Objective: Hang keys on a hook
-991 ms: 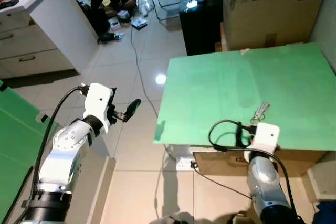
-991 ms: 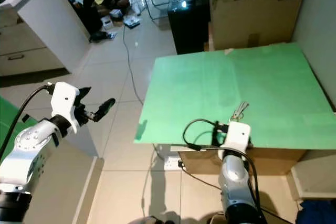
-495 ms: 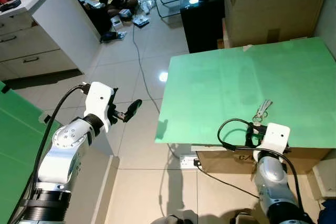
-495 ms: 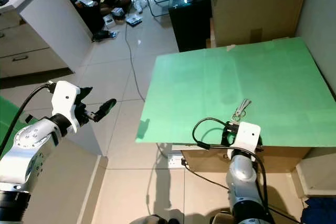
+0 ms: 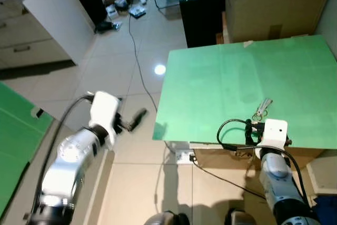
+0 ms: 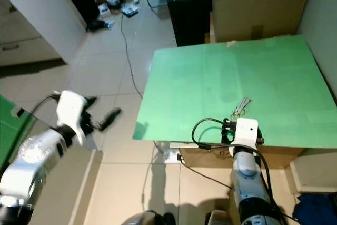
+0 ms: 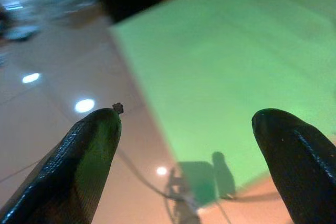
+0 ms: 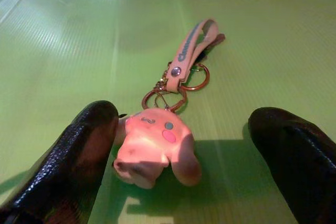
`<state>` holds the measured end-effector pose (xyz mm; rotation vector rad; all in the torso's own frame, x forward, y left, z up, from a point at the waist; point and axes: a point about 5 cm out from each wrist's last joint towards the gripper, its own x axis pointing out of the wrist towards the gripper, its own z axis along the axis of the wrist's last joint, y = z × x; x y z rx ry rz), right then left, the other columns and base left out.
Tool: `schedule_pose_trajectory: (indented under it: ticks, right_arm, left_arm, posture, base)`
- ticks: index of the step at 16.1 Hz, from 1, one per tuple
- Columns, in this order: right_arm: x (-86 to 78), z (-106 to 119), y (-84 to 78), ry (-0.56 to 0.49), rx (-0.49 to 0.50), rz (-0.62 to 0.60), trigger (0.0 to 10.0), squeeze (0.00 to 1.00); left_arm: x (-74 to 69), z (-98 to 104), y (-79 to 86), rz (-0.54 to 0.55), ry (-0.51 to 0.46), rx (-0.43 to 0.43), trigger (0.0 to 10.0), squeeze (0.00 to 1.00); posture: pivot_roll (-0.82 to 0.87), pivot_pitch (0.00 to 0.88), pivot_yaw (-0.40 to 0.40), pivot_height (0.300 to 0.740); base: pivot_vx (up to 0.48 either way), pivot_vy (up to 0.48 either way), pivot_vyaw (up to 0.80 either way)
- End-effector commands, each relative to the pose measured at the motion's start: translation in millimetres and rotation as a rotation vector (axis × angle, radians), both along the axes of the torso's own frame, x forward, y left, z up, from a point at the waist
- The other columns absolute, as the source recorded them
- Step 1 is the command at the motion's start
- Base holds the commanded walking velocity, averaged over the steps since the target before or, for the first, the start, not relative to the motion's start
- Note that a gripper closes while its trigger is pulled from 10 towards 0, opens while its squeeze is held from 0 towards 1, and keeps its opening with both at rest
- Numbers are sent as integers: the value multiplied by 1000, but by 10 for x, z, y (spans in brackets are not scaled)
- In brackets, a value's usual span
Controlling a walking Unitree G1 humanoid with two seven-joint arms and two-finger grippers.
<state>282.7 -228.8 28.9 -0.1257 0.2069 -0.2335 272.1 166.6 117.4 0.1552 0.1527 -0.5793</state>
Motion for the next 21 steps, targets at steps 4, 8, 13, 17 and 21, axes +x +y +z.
schedule_pose_trajectory:
  ticks: [4,8,13,17,21]
  right_arm:
    - [34,-15,98,24,-10,103,10000,0]
    - [74,24,94,5,5,133,10000,0]
    - [174,86,94,-26,62,137,10000,0]
    - [225,111,135,-48,101,157,10000,0]
    - [281,146,163,-47,79,182,0,0]
  left_arm:
    - [-222,-202,-171,-195,44,61,10000,0]
    - [-310,-230,-305,-253,19,56,10000,0]
    - [-467,-146,-329,-407,-11,72,10000,0]
    - [-512,-101,-321,-408,-19,73,10000,0]
    - [-550,-106,-275,-420,-1,75,10000,0]
  posture:
    - [34,212,215,740]
    - [11,236,211,740]
    - [58,267,216,740]
    - [78,284,221,740]
    - [83,295,219,740]
  base:
    - [0,0,0]
    - [0,0,0]
    - [0,0,0]
    - [0,0,0]
    - [0,0,0]
